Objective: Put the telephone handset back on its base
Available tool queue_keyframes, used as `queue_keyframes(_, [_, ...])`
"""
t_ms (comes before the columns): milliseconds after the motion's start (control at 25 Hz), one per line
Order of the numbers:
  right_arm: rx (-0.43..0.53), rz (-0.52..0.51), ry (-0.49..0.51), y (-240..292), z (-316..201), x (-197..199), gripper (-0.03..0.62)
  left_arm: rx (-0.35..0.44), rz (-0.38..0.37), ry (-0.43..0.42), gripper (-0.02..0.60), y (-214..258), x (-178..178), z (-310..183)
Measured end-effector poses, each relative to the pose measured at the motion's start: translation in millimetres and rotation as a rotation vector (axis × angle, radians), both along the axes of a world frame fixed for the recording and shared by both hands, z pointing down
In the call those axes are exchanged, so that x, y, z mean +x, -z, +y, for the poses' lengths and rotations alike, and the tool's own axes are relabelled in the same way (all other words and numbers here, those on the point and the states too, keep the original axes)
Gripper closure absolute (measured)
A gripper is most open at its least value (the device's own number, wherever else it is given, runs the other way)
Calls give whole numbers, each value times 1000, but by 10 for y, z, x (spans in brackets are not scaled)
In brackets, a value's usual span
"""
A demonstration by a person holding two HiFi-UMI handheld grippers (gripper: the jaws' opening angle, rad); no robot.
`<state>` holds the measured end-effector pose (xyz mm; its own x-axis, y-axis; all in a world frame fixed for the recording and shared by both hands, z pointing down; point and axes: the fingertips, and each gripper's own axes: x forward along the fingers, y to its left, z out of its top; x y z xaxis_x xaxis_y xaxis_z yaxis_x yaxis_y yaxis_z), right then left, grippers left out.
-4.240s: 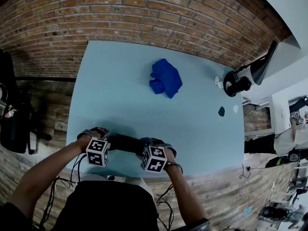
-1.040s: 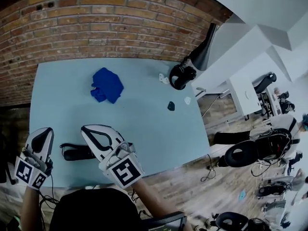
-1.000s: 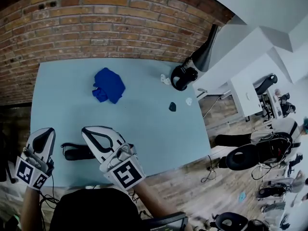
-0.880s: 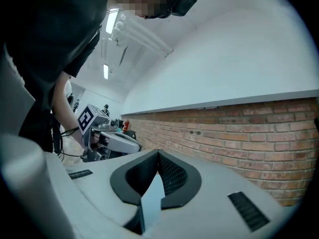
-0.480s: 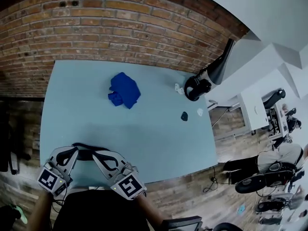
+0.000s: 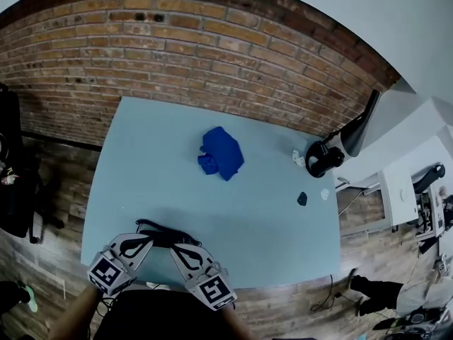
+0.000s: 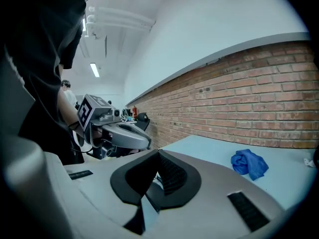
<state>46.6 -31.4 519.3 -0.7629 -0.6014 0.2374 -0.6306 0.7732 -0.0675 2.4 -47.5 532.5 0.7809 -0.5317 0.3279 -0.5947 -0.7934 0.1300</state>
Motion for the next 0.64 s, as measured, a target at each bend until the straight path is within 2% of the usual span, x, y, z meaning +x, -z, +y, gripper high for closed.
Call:
queue_keyframes(240, [-8,4,30,-28,47,21,585,20,-9,10,548,-2,37,42])
queue_keyframes(440, [-24,-3,44,-47,119,71,585,-11,-21,37,548,-59,50,143])
queue_keyframes(640, [-81,-21,50,-82,251,151,585,-66,-36,52,548,-166,138,347])
